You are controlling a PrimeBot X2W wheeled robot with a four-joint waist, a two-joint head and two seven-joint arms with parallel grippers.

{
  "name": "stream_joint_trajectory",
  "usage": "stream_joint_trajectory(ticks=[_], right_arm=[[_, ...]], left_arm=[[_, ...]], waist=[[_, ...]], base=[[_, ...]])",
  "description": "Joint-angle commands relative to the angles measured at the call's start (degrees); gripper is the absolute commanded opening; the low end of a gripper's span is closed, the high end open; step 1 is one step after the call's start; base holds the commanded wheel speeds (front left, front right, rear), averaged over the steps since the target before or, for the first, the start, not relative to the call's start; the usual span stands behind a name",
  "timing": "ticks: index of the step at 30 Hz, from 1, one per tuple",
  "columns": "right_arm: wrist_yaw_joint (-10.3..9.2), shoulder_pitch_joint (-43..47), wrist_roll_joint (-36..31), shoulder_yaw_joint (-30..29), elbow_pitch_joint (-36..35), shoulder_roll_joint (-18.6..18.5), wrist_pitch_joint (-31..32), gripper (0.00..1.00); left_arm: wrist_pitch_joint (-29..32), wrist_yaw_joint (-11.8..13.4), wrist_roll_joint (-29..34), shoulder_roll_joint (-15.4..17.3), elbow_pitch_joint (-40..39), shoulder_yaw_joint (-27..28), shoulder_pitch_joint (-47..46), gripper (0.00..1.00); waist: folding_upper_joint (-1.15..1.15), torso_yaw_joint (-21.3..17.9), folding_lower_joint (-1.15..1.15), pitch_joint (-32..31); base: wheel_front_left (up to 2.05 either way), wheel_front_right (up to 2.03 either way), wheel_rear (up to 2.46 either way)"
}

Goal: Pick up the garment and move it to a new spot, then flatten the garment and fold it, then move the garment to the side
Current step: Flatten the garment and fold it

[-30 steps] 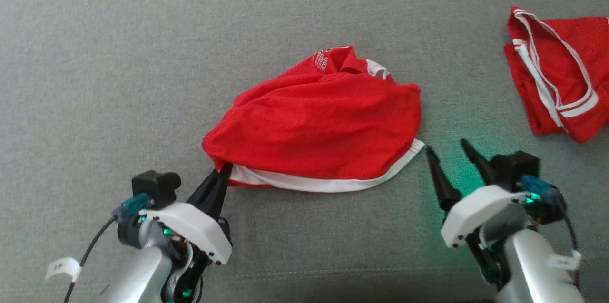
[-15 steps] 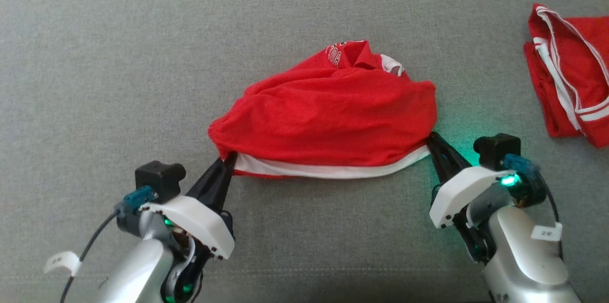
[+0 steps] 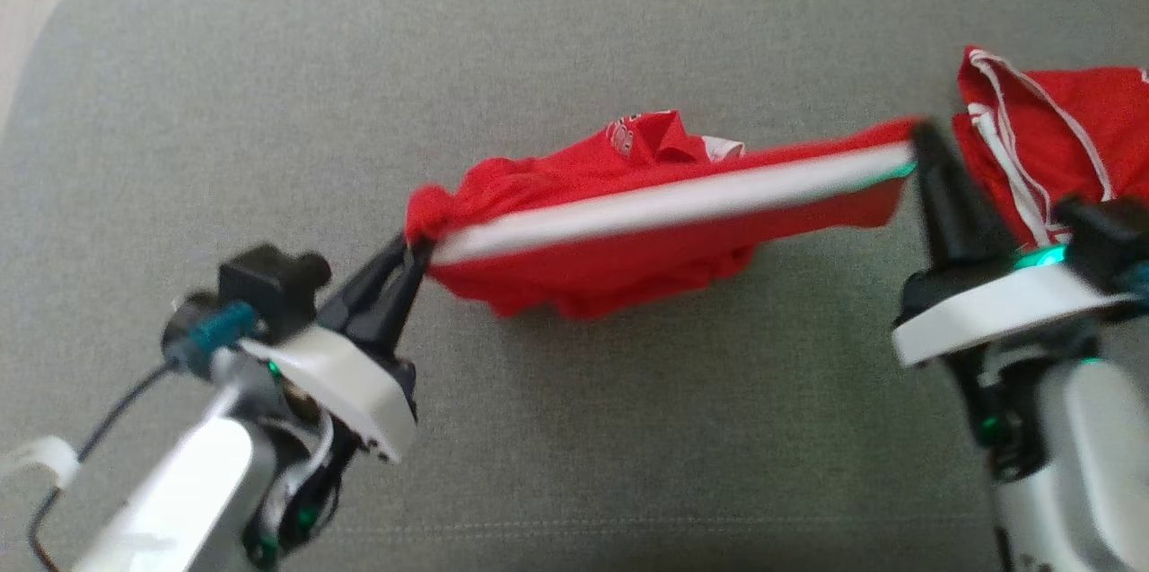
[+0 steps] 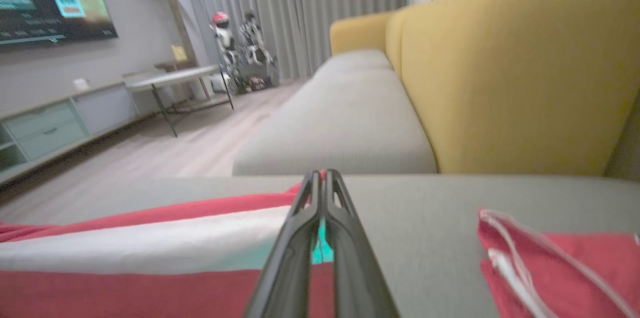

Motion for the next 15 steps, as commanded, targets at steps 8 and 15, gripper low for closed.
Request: stream_joint_trajectory(ticks=[8, 15], right_arm=[[-0.04, -6.00, -2.33, -4.64, -17.17, -1.14, 2.66, 0.00], [-0.04, -11.00, -2.86, -7.68, -22.56, -1.84, 5.04, 0.00]], left_arm=[[2.39, 1.55, 1.01, 3.27, -8.88, 6.72, -11.87, 0.00], [3.61, 2.15, 1.00, 3.29, -11.13, 9.08, -18.01, 0.00]], waist=[[0.00, -0.60, 0.00, -4.37], [0.00, -1.09, 0.00, -6.73]], base=[[0.00, 0.00, 0.00], [0.00, 0.00, 0.00]])
